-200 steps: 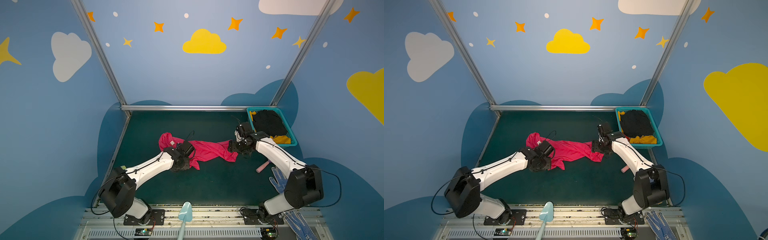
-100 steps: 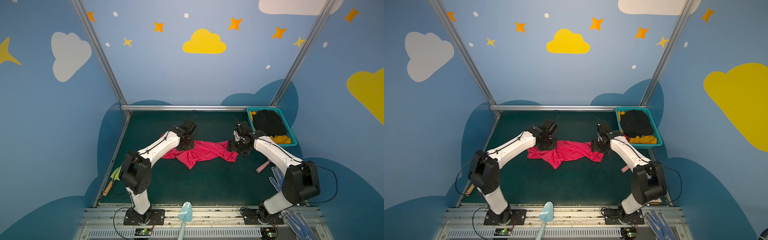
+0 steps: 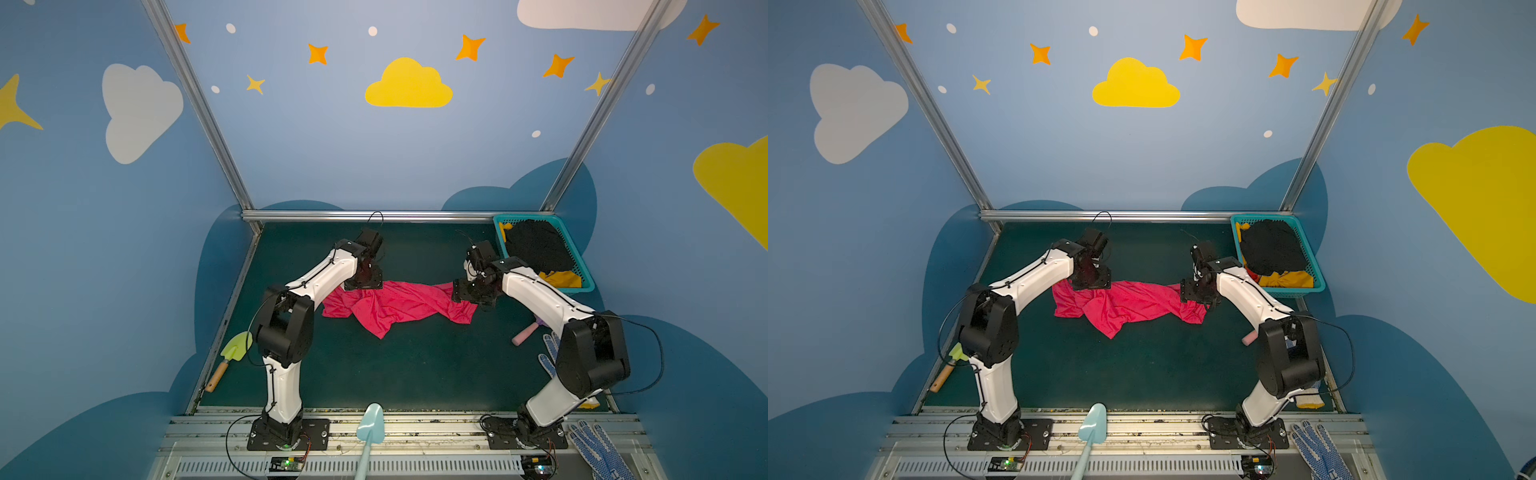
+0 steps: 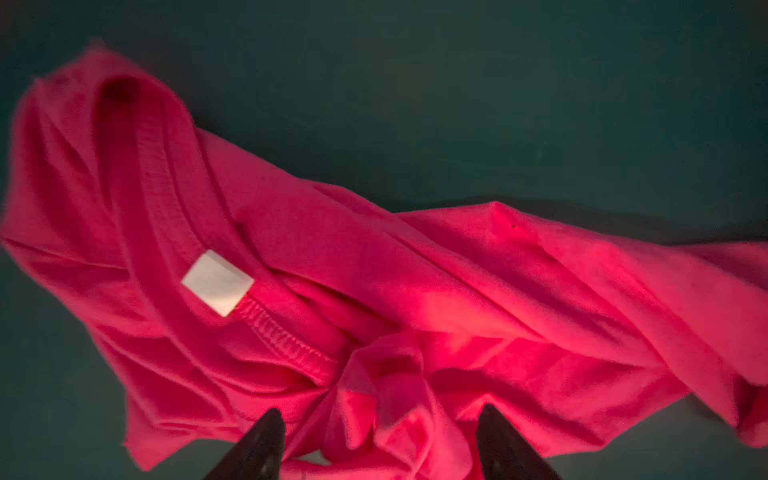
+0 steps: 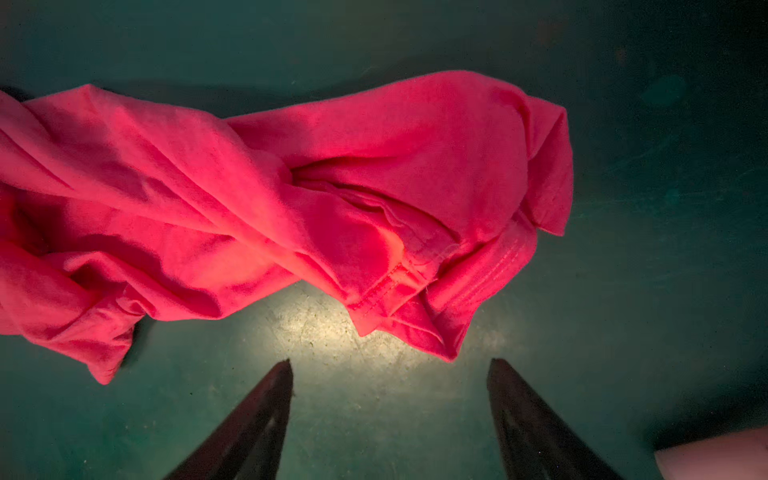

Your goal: Fold and stack the t-shirts

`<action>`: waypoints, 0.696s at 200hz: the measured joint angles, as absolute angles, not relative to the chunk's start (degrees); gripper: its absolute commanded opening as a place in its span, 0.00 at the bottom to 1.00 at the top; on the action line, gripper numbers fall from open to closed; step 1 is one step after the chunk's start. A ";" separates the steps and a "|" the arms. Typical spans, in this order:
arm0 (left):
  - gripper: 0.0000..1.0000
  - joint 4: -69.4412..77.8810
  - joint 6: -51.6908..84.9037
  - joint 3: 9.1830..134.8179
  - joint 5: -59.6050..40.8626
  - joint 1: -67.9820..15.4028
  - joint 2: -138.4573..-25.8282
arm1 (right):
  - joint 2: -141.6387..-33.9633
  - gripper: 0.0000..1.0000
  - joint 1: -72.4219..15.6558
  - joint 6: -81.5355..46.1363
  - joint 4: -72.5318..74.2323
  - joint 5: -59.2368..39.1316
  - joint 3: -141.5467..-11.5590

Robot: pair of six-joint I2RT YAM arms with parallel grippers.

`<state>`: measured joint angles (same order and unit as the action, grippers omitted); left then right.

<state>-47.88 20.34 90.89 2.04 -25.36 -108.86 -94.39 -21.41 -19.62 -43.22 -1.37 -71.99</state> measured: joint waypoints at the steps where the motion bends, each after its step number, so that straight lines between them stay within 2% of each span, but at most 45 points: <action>1: 0.77 -47.92 20.32 90.74 2.07 -25.34 -108.62 | -94.39 0.76 -21.41 -19.59 -43.22 -1.41 -71.99; 48: 0.72 -46.61 21.04 76.79 2.04 -23.42 -97.62 | -94.39 0.76 -21.30 -19.49 -43.22 -2.15 -71.99; 87: 0.65 -41.76 22.83 66.02 -1.08 -21.96 -97.01 | -94.39 0.76 -21.30 -19.49 -43.22 -2.66 -71.99; 139: 0.58 -31.90 24.23 63.26 -5.65 -21.74 -97.01 | -94.37 0.76 -21.30 -19.53 -43.33 -2.63 -71.99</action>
<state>-31.90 24.23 63.26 -5.65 -21.74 -97.01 -94.37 -21.30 -19.53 -43.33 -2.63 -71.99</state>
